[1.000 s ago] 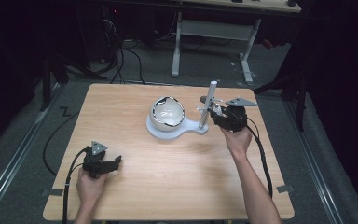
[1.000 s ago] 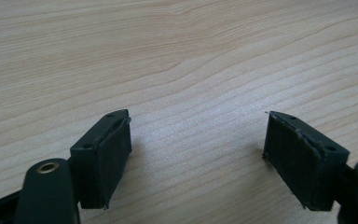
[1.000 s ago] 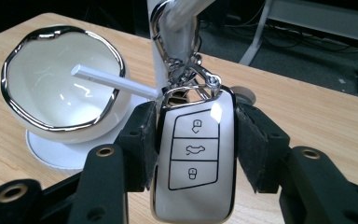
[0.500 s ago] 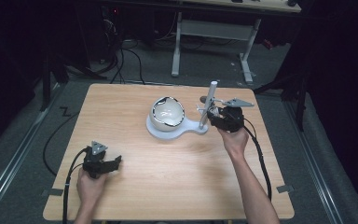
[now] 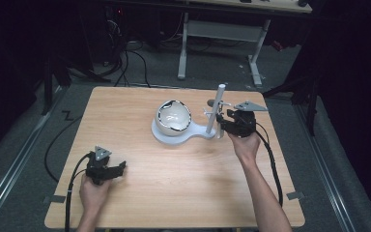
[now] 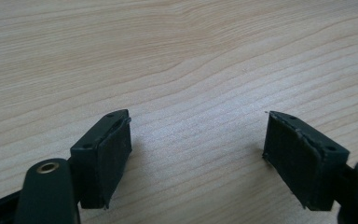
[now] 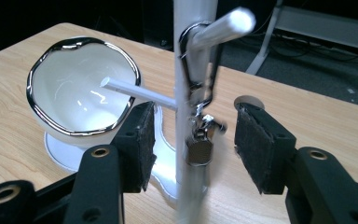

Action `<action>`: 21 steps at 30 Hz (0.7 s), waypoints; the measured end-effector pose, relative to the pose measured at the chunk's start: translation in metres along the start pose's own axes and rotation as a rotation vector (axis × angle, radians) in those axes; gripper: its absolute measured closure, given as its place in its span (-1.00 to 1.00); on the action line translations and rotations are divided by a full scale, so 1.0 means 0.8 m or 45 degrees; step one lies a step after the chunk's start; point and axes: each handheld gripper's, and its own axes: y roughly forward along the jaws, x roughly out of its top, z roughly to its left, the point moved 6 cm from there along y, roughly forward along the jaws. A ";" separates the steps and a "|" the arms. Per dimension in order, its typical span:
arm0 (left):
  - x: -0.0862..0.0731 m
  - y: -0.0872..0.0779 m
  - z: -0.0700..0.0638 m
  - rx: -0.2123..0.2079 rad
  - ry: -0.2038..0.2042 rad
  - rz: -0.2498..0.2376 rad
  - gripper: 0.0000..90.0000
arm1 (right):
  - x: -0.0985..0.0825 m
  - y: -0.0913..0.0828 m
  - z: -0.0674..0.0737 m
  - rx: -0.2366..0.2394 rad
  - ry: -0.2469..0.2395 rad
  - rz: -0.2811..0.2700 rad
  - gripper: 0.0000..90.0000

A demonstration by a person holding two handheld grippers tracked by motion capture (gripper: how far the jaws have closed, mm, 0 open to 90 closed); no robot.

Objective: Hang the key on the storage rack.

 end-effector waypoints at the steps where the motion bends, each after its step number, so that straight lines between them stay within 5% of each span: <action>1: 0.000 0.000 0.000 0.000 0.000 0.001 -0.48 | 0.001 -0.003 -0.001 -0.003 -0.001 -0.006 0.07; 14: 0.000 0.000 0.000 0.000 0.001 0.001 -0.48 | 0.011 -0.035 -0.007 -0.001 0.001 -0.084 0.16; 21: 0.000 0.000 0.000 0.000 0.001 0.001 -0.48 | -0.002 -0.047 -0.020 -0.029 0.035 -0.099 0.19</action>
